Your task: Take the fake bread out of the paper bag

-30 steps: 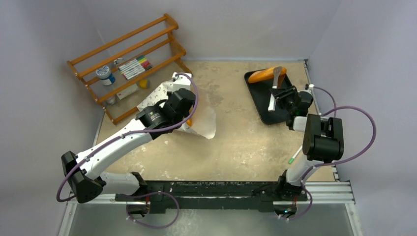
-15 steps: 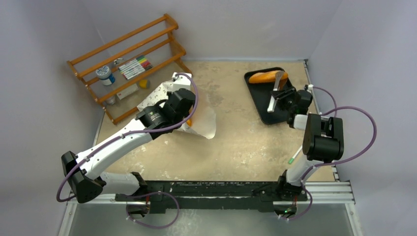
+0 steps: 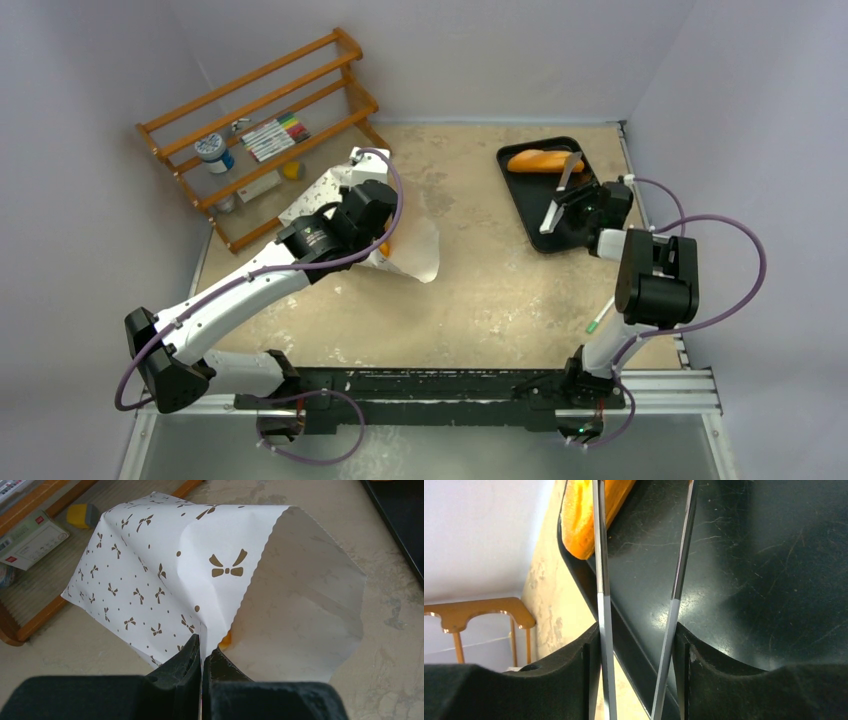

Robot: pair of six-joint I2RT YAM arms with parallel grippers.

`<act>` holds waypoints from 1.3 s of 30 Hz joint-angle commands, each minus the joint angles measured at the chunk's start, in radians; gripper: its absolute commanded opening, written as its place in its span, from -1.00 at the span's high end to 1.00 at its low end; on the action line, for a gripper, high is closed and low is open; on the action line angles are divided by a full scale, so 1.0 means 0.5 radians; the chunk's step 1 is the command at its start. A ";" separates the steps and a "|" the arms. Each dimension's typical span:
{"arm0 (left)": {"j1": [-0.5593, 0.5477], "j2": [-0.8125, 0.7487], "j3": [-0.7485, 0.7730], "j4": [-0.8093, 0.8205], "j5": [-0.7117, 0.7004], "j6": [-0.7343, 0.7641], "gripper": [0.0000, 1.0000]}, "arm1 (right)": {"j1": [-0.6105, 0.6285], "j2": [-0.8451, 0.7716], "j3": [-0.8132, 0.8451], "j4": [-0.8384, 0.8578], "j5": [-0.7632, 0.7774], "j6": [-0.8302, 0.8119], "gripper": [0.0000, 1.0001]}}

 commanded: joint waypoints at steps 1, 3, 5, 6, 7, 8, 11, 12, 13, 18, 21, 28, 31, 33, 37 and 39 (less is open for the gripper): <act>0.007 -0.042 0.041 0.093 -0.017 0.025 1.00 | -0.006 -0.050 0.097 -0.056 0.118 -0.110 -0.05; 0.006 -0.034 0.043 0.093 -0.013 0.025 1.00 | -0.006 -0.077 0.100 -0.071 0.167 -0.141 -0.06; 0.006 -0.035 0.042 0.096 -0.011 0.025 1.00 | -0.006 -0.102 0.106 -0.096 0.224 -0.168 -0.06; 0.006 -0.034 0.041 0.094 -0.010 0.021 1.00 | -0.006 -0.114 0.113 -0.114 0.250 -0.180 -0.06; 0.007 -0.037 0.037 0.096 -0.010 0.021 1.00 | -0.006 -0.123 0.119 -0.126 0.266 -0.186 -0.07; 0.006 -0.038 0.037 0.094 -0.010 0.017 1.00 | -0.006 -0.130 0.118 -0.140 0.271 -0.192 -0.07; 0.007 -0.038 0.034 0.094 -0.004 0.015 1.00 | -0.006 -0.161 0.101 -0.154 0.300 -0.197 -0.09; 0.007 -0.041 0.035 0.096 -0.004 0.013 1.00 | -0.004 -0.177 0.092 -0.154 0.305 -0.196 -0.09; 0.005 -0.040 0.034 0.094 -0.004 0.014 1.00 | -0.003 -0.195 0.081 -0.151 0.313 -0.202 -0.09; 0.007 -0.050 0.027 0.097 -0.001 0.010 1.00 | -0.003 -0.309 0.053 -0.191 0.358 -0.244 -0.10; 0.005 -0.056 0.021 0.102 0.005 0.007 1.00 | -0.002 -0.359 0.041 -0.214 0.367 -0.263 -0.08; 0.008 -0.068 -0.010 0.114 0.004 0.010 1.00 | -0.003 -0.447 -0.030 -0.215 0.378 -0.277 -0.02; 0.005 -0.077 -0.032 0.120 0.005 0.010 1.00 | -0.003 -0.499 -0.062 -0.215 0.389 -0.293 0.00; 0.006 -0.088 -0.046 0.117 0.005 0.011 1.00 | 0.007 -0.546 -0.076 -0.221 0.398 -0.318 0.01; 0.005 -0.100 -0.064 0.091 0.005 0.011 1.00 | 0.088 -0.659 -0.077 -0.279 0.426 -0.394 0.02; 0.007 -0.110 -0.080 0.074 0.013 0.005 1.00 | 0.174 -0.723 -0.079 -0.324 0.461 -0.444 0.03</act>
